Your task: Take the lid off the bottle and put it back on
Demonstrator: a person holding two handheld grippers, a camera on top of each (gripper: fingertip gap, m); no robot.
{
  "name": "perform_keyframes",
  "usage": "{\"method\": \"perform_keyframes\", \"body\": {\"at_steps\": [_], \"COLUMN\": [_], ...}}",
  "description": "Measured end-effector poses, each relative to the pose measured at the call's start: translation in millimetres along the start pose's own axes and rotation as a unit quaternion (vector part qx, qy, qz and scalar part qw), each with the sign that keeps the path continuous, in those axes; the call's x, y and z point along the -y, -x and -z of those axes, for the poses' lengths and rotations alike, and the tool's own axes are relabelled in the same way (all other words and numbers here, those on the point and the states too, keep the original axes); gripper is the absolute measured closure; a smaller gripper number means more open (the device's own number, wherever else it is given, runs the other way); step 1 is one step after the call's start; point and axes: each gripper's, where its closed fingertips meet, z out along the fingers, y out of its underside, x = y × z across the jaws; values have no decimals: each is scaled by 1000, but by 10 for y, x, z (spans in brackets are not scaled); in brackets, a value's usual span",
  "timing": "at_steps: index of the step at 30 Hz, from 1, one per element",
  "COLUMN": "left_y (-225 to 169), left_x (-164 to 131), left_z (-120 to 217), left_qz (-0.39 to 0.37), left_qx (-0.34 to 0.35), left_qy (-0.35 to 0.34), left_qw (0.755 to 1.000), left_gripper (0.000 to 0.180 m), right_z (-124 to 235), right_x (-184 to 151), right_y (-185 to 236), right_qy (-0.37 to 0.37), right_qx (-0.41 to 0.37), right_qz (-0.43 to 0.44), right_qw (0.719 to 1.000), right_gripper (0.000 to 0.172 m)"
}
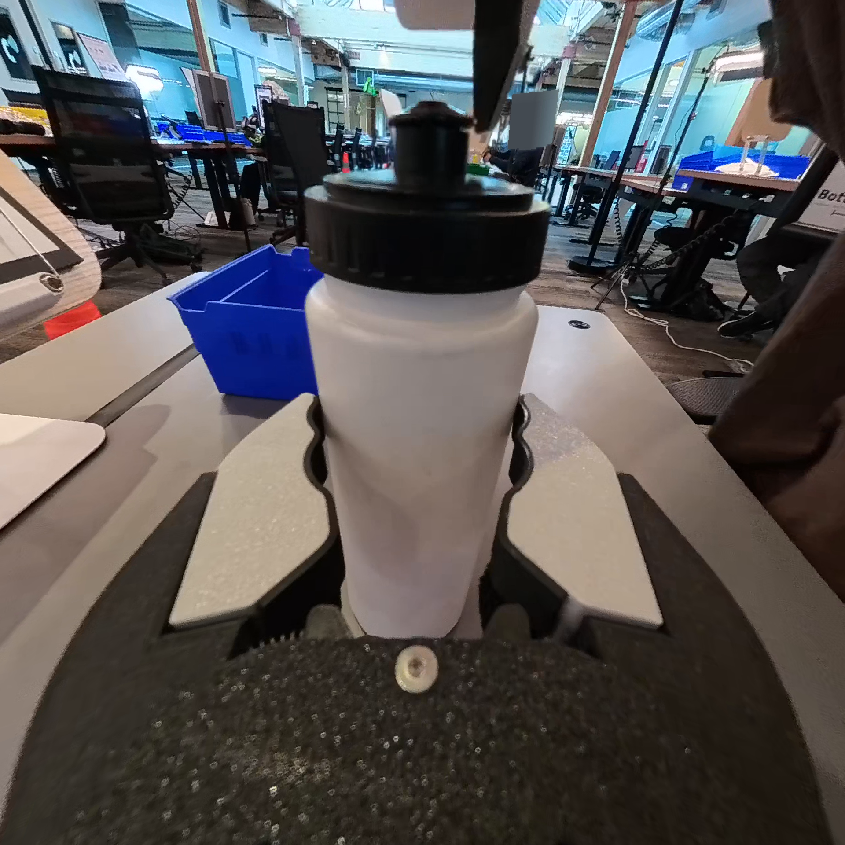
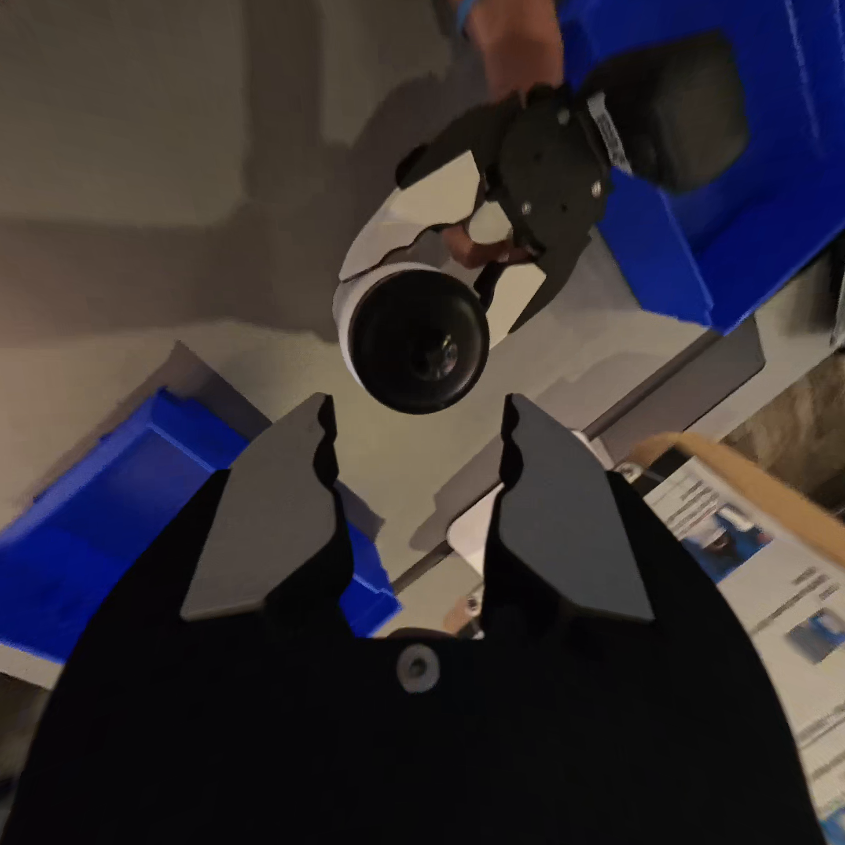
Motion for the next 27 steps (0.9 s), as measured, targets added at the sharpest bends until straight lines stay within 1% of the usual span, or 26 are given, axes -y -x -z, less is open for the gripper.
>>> {"method": "perform_keyframes", "body": {"at_steps": [3, 7, 9, 10, 11, 15, 18, 22, 24, 27], "left_y": [-4, -15, -17, -19, -21, -13, -3, 28, 30, 2], "left_x": [1, -4, -7, -8, -9, -6, -1, 13, 9, -2], "left_z": [-9, -4, -1, -1, 2, 8, 8, -1, 18, 51], "left_qz": [0, -3, -5, -5, -6, -3, 1, 16, 16, 8], "left_qx": [-1, -1, 1, 0, 0, 0, 1, 4, 9, 23], "left_qy": [1, 5, 10, 11, 11, 10, 5, -8, -2, 4], "left_qw": [1000, 1000, 1000, 1000, 1000, 1000, 1000, 1000, 1000, 1000], "left_gripper": [102, 102, 102, 102, 102, 102, 102, 102, 103, 103], "right_z": [-74, -226, -273, -280, -286, -282, -278, -263, -264, -270], "right_x": [18, 5, 11, 42, 55, 47, 36, -12, 8, 74], "right_y": [-48, 2, 2, 15, 18, 6, 9, 19, 19, 21], "right_qy": [18, 24, 33, 28, 29, 50, 81, 123, 122, 125], "right_qx": [33, 88, 92, 97, 100, 102, 98, 94, 93, 86], "right_qz": [55, 71, 86, 89, 90, 73, 21, -107, -182, -283], "right_qw": [998, 993, 991, 991, 990, 991, 992, 982, 971, 947], "right_gripper": [104, 103, 103, 108, 108, 109, 109, 110, 112, 112]}}
